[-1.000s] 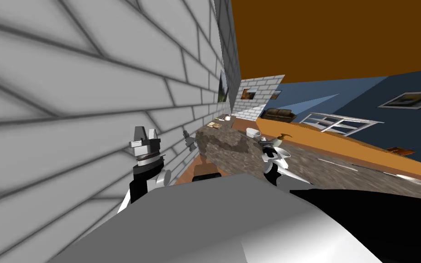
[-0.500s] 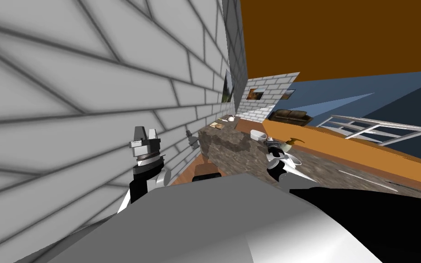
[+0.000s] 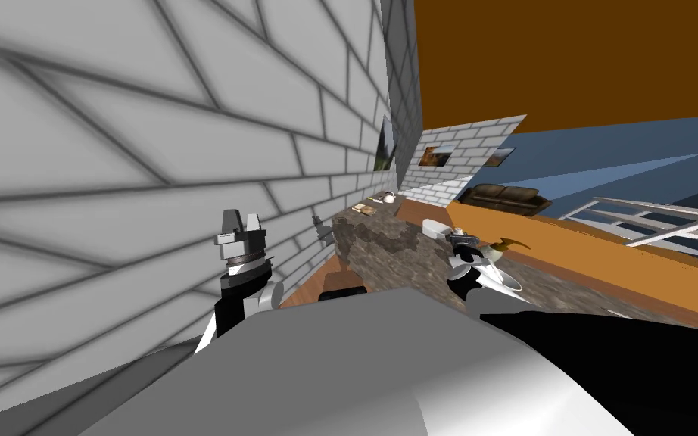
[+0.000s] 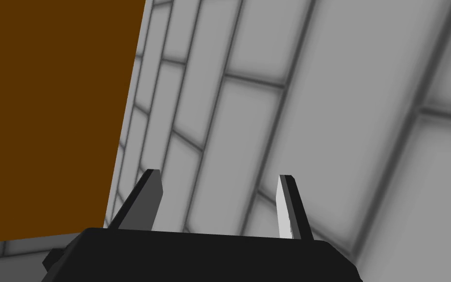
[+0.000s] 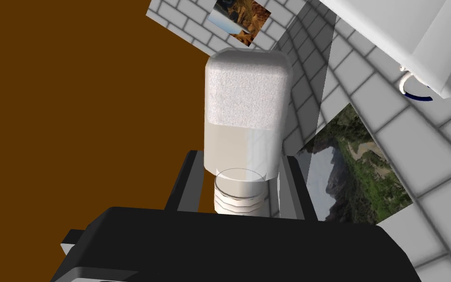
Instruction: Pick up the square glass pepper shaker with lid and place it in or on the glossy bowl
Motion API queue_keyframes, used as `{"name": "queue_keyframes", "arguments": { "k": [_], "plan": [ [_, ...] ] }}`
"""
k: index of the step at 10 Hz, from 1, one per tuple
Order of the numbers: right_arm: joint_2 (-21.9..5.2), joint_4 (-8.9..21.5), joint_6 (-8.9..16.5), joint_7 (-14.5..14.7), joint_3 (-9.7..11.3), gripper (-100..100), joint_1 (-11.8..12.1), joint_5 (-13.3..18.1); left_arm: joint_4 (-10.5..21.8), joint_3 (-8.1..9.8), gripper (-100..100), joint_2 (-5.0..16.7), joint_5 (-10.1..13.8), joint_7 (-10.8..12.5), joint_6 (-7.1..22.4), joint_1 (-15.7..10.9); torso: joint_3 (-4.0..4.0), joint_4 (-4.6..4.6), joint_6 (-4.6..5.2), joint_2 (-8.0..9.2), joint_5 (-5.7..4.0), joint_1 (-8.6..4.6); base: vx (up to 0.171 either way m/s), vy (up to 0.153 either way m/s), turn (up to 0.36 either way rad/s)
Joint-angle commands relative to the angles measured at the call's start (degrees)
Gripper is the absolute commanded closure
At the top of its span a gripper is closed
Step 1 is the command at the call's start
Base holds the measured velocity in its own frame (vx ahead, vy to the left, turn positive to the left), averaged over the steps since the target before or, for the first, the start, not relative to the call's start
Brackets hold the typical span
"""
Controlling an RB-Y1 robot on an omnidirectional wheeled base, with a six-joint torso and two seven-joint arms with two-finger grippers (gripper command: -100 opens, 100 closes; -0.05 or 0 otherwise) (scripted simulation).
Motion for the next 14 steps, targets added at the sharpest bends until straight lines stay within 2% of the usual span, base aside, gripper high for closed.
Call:
{"name": "queue_keyframes", "arguments": {
  "k": [1,3,5,6,9,14],
  "plan": [
    [-1.2,2.0,-0.3,0.4,-2.1,100,-1.0,0.6,0.0,0.0,0,0.0,0.0,0.0,0.0,0.0,0.0,0.0,0.0,0.0,0.0,0.0,0.034,-0.072,0.073],
    [-1.2,2.0,-0.3,0.4,-2.1,100,-1.0,0.6,0.0,0.0,0,0.0,0.0,0.0,0.0,0.0,0.04,-0.01,0.16,0.1,-0.06,0.17,0.006,-0.008,-0.027],
    [-2.6,3.1,0.1,-1.3,-5.9,100,-1.4,3.1,0.0,0.0,0,0.0,0.0,0.0,0.0,0.0,0.07,0.02,0.04,0.14,0.03,0.27,0.022,-0.04,0.166],
    [-2.6,3.1,0.1,-1.3,-5.9,100,-1.4,3.1,0.0,0.0,0,0.0,0.0,0.0,0.0,0.0,0.02,0.02,-0.01,0.01,0.01,0.15,0.039,-0.068,0.106],
    [-4.2,4.1,0.7,-3.8,-10.9,100,-1.8,6.3,0.0,0.0,0,0.0,0.0,0.0,0.0,0.0,0.02,0.03,0.04,0.01,-0.06,0.06,0.043,-0.066,0.145],
    [-5.4,4.8,1.6,-8.1,-17.6,100,-1.6,11.1,0.0,0.0,0,0.0,0.0,0.0,0.0,0.0,-0.02,0.03,0.05,-0.07,-0.11,0.05,0.069,-0.072,0.119]
  ]
}}
